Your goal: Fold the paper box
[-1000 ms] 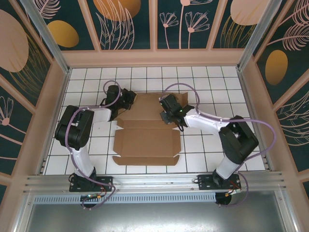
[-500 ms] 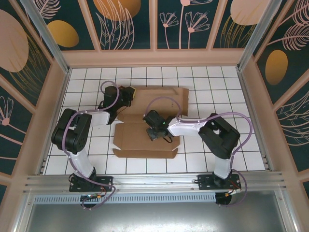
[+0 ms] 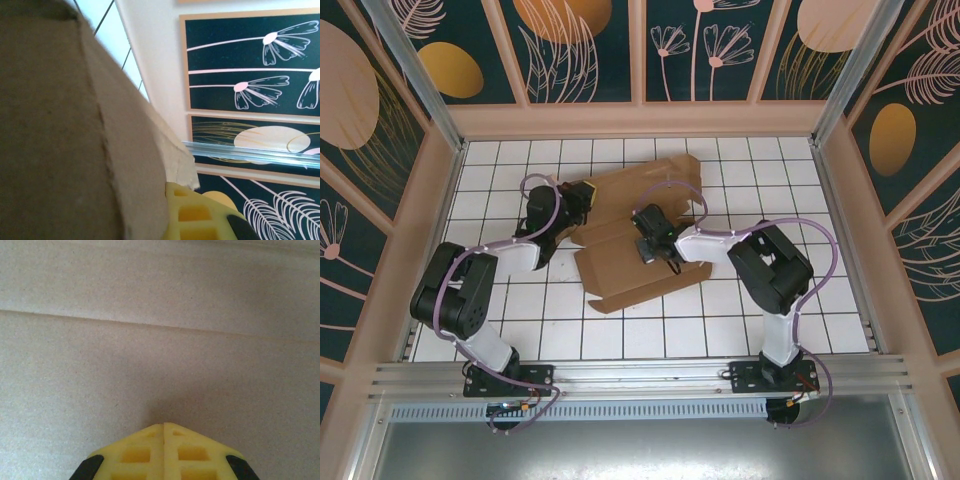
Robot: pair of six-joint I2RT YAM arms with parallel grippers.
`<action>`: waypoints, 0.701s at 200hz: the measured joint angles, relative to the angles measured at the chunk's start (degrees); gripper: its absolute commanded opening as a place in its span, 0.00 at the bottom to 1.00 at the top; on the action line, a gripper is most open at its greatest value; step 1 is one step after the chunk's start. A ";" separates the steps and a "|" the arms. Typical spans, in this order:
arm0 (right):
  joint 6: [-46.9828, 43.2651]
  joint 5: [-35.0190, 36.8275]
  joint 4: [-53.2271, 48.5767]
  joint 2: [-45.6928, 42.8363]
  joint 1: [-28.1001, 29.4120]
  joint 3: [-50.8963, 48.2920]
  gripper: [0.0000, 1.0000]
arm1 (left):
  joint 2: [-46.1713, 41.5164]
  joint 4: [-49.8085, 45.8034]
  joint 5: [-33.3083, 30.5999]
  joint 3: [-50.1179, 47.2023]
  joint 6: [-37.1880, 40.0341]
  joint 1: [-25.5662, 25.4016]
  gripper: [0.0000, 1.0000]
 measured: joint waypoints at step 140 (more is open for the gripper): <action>-1.09 0.79 6.23 -0.20 -2.21 -1.38 0.20 | 1.05 0.87 -1.88 -0.59 2.67 -3.61 0.00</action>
